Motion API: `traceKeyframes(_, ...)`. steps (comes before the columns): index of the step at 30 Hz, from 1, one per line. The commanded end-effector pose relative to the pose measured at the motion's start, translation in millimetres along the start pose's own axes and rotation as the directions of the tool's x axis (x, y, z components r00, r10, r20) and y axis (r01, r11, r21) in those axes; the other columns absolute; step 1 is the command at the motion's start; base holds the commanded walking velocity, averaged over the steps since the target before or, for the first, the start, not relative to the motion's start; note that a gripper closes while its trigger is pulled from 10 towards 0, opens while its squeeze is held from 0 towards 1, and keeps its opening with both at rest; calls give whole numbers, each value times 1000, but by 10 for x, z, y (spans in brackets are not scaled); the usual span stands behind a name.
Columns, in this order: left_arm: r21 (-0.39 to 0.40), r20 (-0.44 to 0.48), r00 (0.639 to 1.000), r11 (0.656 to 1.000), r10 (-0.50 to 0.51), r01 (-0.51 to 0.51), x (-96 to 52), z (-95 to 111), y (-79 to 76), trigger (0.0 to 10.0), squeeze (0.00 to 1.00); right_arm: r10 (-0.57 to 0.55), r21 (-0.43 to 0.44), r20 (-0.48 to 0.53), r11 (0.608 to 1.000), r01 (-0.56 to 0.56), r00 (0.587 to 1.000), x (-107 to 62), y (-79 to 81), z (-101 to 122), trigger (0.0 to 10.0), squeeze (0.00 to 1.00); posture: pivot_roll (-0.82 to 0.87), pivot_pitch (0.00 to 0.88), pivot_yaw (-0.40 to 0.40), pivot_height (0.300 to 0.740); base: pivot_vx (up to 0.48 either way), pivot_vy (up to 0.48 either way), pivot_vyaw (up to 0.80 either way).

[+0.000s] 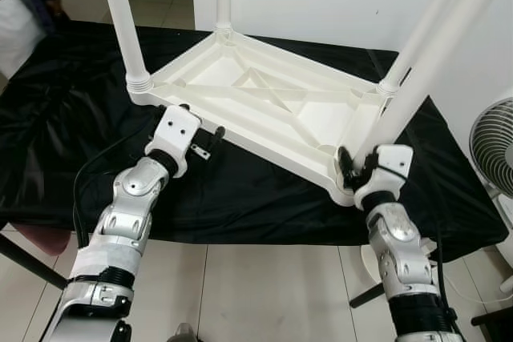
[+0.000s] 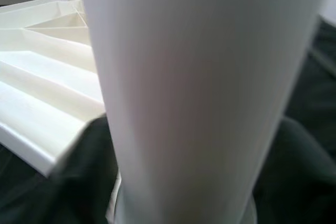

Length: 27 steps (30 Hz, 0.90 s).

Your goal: Building children table

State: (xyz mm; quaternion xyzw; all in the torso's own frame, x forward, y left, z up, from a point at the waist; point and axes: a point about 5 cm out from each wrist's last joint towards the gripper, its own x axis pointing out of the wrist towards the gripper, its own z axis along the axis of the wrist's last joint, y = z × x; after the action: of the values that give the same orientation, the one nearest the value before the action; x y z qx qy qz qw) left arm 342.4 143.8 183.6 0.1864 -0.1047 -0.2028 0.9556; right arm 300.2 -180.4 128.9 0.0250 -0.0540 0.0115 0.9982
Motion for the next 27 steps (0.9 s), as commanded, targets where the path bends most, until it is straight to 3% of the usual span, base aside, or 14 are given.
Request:
traceKeyframes(1,2,6,1000,1000,-7,7,11,0,-38,10000,0,2,5,3,1000,-2,1000,-5,-14,11,10000,1000,90,56,-35,740,0,0,0)
traceKeyframes(9,3,6,1000,1000,-11,11,3,-3,-49,10000,0,-8,-12,25,1000,9,1000,9,-23,53,10000,961,93,54,-38,740,0,0,0)
traceKeyframes(10,5,7,1000,1000,-11,11,2,-2,-49,10000,0,3,-12,35,1000,-3,999,10,-12,69,10000,0,93,54,-38,740,0,0,0)
traceKeyframes(18,-2,12,999,999,-47,47,-11,1,-102,10000,0,89,-5,75,996,-89,993,-7,24,137,10000,0,96,50,-40,740,0,0,0)
traceKeyframes(22,-14,25,990,990,-142,143,-32,9,-247,10000,0,147,-24,95,989,-145,985,-38,41,174,10000,0,98,49,-41,740,0,0,0)
traceKeyframes(24,7,22,982,983,-186,186,-37,0,-323,10000,0,148,-32,92,989,-146,985,-45,35,167,10000,0,98,48,-40,740,0,0,0)
traceKeyframes(26,42,22,963,963,-269,268,-34,-12,-496,10000,0,147,-36,88,989,-145,985,-47,29,159,10000,0,97,51,-38,740,0,0,0)
traceKeyframes(27,42,22,963,963,-269,268,-34,-12,-496,10000,0,147,-36,88,989,-145,985,-47,29,159,10000,0,97,51,-38,740,0,0,0)
